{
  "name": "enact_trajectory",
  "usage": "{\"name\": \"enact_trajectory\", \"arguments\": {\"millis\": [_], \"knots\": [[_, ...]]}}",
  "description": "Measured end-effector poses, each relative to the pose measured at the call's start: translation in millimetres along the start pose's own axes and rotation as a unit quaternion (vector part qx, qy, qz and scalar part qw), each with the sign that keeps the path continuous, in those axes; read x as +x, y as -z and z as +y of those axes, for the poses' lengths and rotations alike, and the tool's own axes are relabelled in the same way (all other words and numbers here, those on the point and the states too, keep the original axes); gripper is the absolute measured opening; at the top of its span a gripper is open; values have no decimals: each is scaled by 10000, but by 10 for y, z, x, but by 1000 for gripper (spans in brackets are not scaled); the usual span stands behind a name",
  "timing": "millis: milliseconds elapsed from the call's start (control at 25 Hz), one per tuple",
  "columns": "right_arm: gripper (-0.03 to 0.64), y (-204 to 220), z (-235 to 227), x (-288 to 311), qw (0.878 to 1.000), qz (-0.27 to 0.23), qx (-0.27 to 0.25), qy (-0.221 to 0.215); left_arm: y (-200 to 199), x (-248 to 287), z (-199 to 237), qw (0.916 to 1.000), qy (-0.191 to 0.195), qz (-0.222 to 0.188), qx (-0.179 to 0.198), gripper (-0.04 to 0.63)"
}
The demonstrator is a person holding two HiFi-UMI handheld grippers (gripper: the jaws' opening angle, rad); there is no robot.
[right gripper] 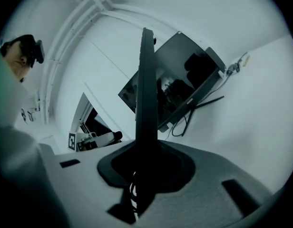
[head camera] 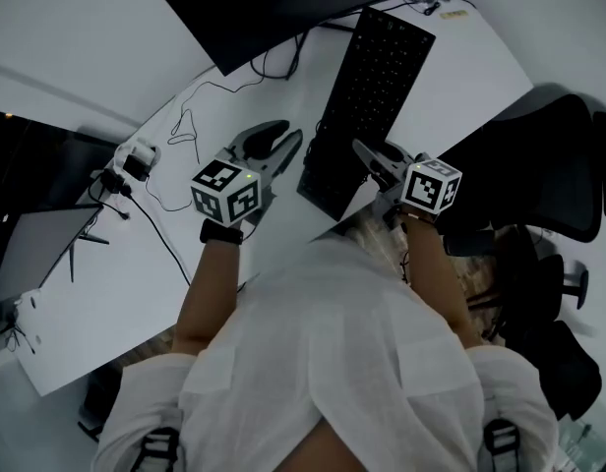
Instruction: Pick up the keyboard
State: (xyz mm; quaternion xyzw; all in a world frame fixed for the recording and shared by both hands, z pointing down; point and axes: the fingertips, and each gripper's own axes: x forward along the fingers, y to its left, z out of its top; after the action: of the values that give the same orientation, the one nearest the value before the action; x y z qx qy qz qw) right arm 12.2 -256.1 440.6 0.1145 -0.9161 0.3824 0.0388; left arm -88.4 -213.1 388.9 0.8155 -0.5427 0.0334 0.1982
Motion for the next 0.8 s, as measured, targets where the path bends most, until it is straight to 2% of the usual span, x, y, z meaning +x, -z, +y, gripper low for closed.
{"name": "enact_trajectory", "arguments": {"millis": [160,400,560,800], "knots": [[81,-308,222,18,9981,-129,-548,-266,-348,-186,-37,9976,-320,-559,241,103],[81,-617,432,-7,9897,-185,-1296,-582,-541,-384,-86,9919,-689,-1000,374,92],[81,-715,508,-21,9857,-159,-1502,-752,-573,-465,-112,9891,-878,-1091,447,79],[81,-748,519,9,9848,-80,-1485,-896,-614,-485,-136,9858,-1068,-1150,600,43]]}}
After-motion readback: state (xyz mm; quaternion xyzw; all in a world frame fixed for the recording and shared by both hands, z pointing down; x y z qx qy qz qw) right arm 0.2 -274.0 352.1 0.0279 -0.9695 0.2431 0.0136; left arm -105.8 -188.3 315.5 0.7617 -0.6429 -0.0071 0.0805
